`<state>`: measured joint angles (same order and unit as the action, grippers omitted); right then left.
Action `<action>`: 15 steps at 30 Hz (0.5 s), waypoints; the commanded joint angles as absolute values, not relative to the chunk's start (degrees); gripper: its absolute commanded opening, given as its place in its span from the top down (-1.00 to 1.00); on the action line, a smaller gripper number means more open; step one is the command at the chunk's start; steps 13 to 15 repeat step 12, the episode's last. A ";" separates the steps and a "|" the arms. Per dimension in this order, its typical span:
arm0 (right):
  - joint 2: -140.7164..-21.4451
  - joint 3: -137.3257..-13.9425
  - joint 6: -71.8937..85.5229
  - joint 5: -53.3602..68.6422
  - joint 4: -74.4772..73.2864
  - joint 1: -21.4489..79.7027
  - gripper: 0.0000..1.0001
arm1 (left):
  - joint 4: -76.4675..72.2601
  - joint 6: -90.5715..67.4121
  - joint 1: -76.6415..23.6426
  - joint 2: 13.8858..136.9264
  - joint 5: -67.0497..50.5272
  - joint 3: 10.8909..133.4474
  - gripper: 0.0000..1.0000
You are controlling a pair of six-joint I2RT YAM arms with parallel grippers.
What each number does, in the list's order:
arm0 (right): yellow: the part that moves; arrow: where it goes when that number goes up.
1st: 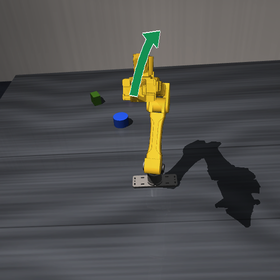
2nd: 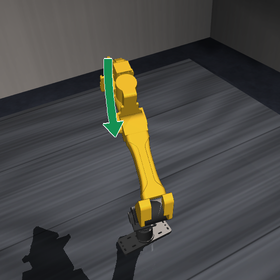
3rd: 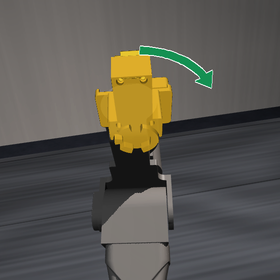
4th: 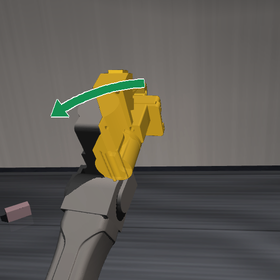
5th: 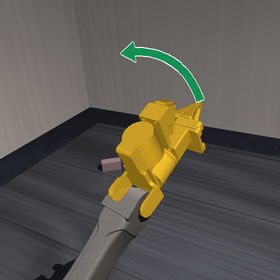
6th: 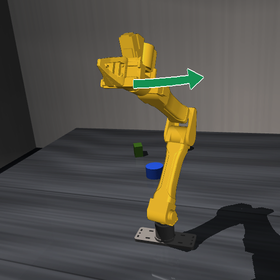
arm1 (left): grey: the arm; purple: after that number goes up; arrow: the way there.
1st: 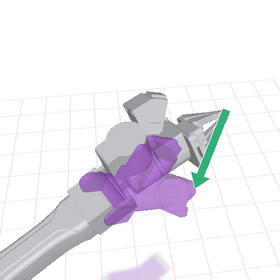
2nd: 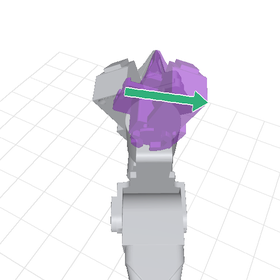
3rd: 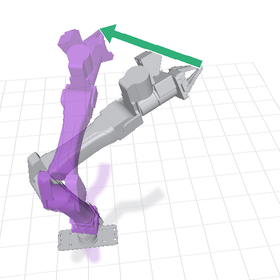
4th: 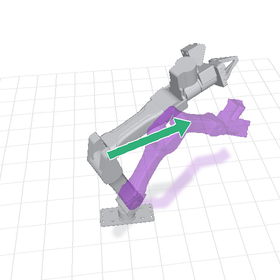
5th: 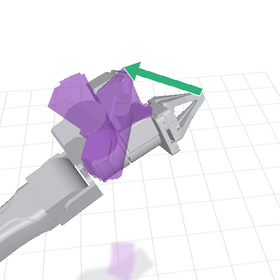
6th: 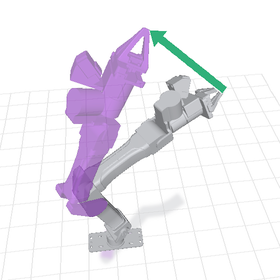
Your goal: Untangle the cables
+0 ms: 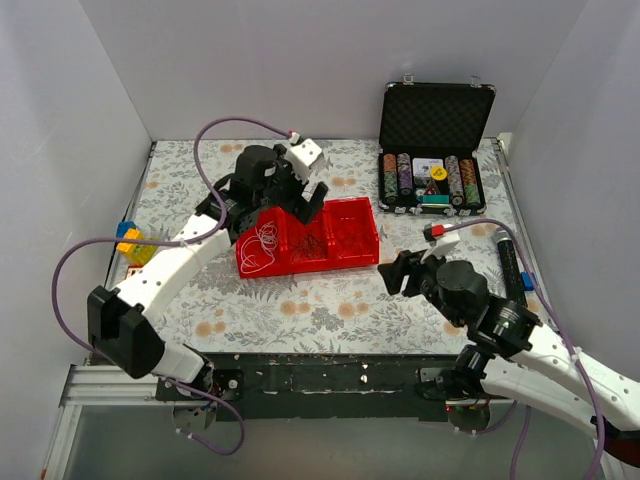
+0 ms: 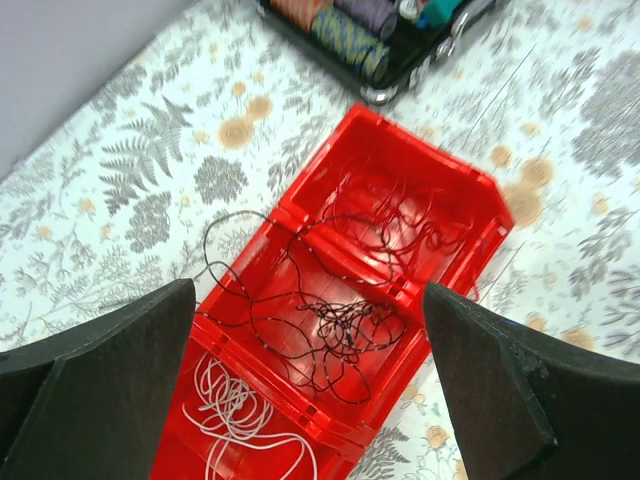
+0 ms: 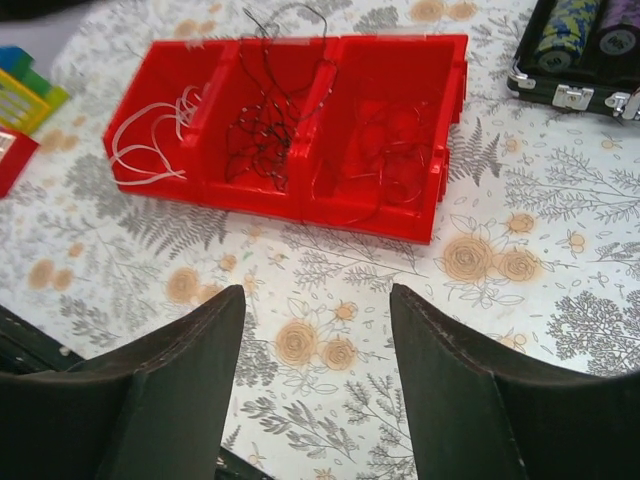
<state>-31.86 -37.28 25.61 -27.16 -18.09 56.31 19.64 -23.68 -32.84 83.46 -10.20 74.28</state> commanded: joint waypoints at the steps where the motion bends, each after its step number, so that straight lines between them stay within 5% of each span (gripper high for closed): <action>1: -37.86 -40.16 25.58 -28.65 -16.96 55.73 -0.40 | 29.26 -28.81 -32.70 78.76 -11.87 78.05 -0.96; 9: -44.38 -39.20 26.28 -20.23 -12.14 44.58 -0.47 | 28.31 -36.38 -30.25 73.30 -1.94 70.58 -0.96; 15: -47.45 -38.76 26.10 -16.62 -10.99 39.04 -0.52 | 26.03 -39.98 -22.00 73.30 -6.66 69.44 -0.96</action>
